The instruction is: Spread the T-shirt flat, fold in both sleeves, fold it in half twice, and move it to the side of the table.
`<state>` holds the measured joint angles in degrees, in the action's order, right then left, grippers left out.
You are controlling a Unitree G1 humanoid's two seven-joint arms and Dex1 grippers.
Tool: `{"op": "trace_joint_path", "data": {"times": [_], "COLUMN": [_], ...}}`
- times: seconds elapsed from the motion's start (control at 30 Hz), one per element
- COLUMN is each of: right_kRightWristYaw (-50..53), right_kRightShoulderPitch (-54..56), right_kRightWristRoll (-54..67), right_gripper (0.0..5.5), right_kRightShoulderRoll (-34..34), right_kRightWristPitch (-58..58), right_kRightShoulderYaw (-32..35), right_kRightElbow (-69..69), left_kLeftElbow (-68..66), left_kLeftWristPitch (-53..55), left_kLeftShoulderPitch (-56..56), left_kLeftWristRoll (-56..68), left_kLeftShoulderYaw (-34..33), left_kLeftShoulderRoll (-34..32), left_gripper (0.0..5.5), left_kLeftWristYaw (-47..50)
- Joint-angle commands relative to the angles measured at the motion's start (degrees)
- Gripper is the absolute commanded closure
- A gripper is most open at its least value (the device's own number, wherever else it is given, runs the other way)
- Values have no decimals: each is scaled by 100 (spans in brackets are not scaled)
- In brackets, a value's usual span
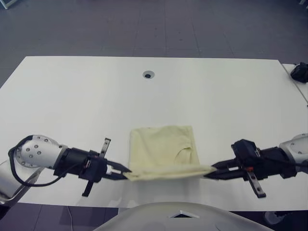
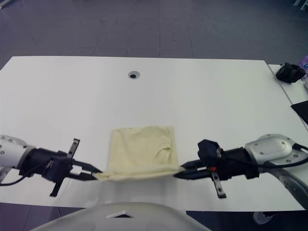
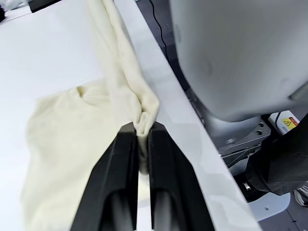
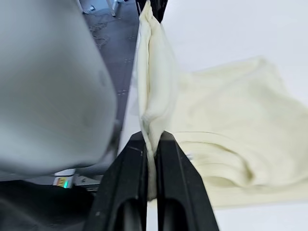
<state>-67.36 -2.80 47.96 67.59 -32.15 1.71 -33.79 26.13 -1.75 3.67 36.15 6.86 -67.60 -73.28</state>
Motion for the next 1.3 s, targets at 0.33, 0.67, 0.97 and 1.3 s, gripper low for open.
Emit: {"op": "trace_joint_path", "data": {"times": [0.33, 0.67, 0.97, 1.3], "right_kRightWristYaw": [-500, -591, -690, 110], "right_kRightShoulderPitch": [2543, 3021, 3674, 4594], "right_kRightWristRoll": [-2376, -2855, -3345, -3709], "right_gripper": [547, 547, 547, 454], "right_kRightShoulderRoll": [-1902, -2531, -3354, -4368], "right_kRightWristPitch": [852, 1243, 1706, 2297], "right_kRightShoulderYaw": [-1857, -1727, -1837, -1290], "right_kRightElbow": [3253, 4426, 5930, 8369], "left_kLeftElbow": [-2948, -4552, -5884, -7793], "left_kLeftWristPitch": [1368, 1618, 1338, 341], "left_kLeftShoulderPitch": [-2625, -3588, -3964, -4371], "left_kLeftWristRoll": [-851, -1303, -1812, -2490], "left_kLeftShoulderYaw": [1196, 1158, 1087, 708], "left_kLeftShoulderRoll": [1827, 2370, 2828, 3587], "left_gripper": [542, 542, 542, 431], "left_kLeftWristYaw": [-1286, -1864, -1864, -906]}}
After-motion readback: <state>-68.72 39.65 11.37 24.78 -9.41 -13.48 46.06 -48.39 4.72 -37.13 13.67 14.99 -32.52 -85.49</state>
